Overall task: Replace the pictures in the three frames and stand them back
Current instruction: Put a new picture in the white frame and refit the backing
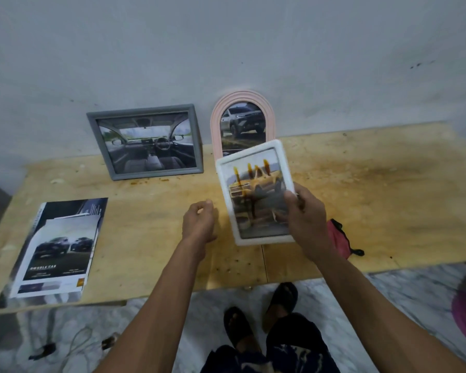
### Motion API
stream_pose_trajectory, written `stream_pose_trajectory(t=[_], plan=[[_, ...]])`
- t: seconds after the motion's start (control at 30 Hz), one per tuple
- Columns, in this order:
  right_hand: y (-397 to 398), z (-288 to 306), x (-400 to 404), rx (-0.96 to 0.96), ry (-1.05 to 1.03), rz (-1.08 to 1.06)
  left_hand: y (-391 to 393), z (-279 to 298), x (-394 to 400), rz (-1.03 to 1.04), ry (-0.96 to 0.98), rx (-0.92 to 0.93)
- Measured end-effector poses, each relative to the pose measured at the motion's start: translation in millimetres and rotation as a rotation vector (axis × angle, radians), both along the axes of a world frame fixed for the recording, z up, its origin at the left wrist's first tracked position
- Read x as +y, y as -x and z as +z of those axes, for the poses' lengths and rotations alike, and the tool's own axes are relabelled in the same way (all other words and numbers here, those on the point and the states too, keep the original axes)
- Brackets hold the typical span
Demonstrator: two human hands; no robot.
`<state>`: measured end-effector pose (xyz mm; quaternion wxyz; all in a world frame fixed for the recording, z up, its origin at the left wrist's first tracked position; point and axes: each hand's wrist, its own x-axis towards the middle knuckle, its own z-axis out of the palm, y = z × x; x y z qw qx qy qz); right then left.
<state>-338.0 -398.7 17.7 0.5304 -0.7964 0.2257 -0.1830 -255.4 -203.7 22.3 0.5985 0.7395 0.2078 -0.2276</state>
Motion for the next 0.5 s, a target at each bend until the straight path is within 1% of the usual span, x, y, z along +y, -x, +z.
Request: stream_pose_trajectory(t=[0.03, 0.1, 0.17, 0.3, 0.43, 0.5], plan=[[2.4, 1.2, -1.0, 0.037, -0.143, -0.028, 4.3, -3.5, 0.4, -0.053, 0.007, 0.016], [7.8, -0.3, 0.1, 0.114, -0.373, -0.070, 13.3, -9.7, 0.1, -0.119, 0.101, 0.062], [11.6, -7.4, 1.9, 0.169, -0.471, -0.113, 21.8, -12.9, -0.2, -0.135, 0.171, 0.107], [13.3, -32.7, 4.7, 0.284, -0.495, -0.192, 31.6, -25.3, 1.2, -0.106, 0.164, 0.177], [12.2, -49.2, 5.8, 0.384, -0.499, -0.157, 34.6, -42.7, 1.0, -0.060, 0.143, 0.201], [13.3, -54.7, 5.8, 0.453, -0.393, -0.119, 35.8, -53.8, -1.3, -0.047, 0.112, 0.194]])
